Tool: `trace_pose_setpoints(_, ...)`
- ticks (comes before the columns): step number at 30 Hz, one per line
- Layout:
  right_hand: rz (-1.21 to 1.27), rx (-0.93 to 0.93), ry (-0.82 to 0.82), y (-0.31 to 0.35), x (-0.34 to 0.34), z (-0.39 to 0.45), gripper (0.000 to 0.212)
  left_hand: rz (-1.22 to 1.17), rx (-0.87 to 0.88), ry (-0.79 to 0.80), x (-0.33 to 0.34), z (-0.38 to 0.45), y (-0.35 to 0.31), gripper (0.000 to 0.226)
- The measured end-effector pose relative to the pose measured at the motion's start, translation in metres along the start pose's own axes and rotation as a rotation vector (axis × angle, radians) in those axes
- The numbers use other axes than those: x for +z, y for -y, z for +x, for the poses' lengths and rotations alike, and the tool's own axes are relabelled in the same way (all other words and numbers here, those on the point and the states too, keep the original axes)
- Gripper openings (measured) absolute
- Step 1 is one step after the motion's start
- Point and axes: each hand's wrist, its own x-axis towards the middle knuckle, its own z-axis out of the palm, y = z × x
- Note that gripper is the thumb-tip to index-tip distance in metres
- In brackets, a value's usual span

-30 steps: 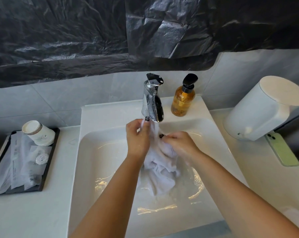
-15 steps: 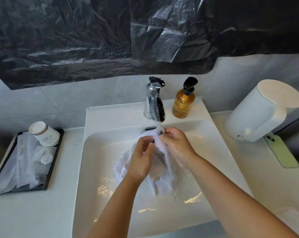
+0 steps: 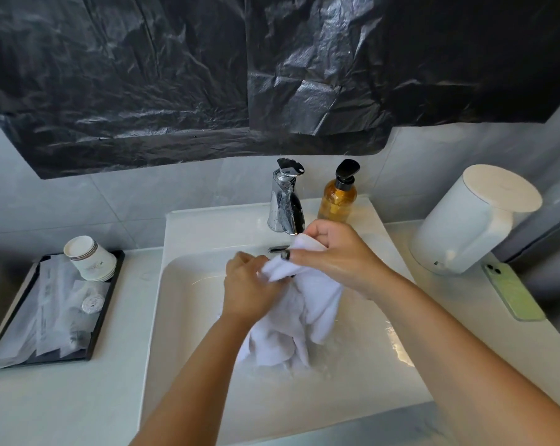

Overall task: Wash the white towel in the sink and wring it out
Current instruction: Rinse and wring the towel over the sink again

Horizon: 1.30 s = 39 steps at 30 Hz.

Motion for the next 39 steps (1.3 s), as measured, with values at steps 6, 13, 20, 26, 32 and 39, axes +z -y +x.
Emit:
trace_pose_setpoints(6, -0.883, -0.204, 0.119, 0.034, -0.02, -0.012, 0.018, -0.132, 0.061, 0.036, -0.034, 0.001, -0.041, 0.039)
trace_pose_setpoints(13, -0.776, -0.384, -0.159, 0.082, -0.056, -0.026, 0.035, -0.112, 0.242, -0.044, -0.073, 0.0, -0.101, 0.062)
trace_pose_setpoints(20, -0.413, -0.145, -0.193, 0.044, -0.055, -0.021, 0.032, -0.085, 0.059, 0.315, -0.066, 0.003, -0.077, 0.035)
trace_pose_setpoints(26, 0.04, 0.324, -0.231, -0.052, -0.022, 0.002, 0.022, -0.268, -0.265, 0.415, -0.014, 0.005, -0.023, 0.027)
trace_pose_setpoints(32, 0.285, 0.565, -0.267, -0.069, 0.01, 0.026, 0.053, -0.609, -0.588, 0.249, 0.015, 0.024, -0.046, 0.03)
trace_pose_setpoints(39, 0.072, 0.415, -0.349, -0.064, 0.038, 0.055, 0.022, -0.656, -0.604, 0.156, 0.028, 0.025, -0.049, 0.028)
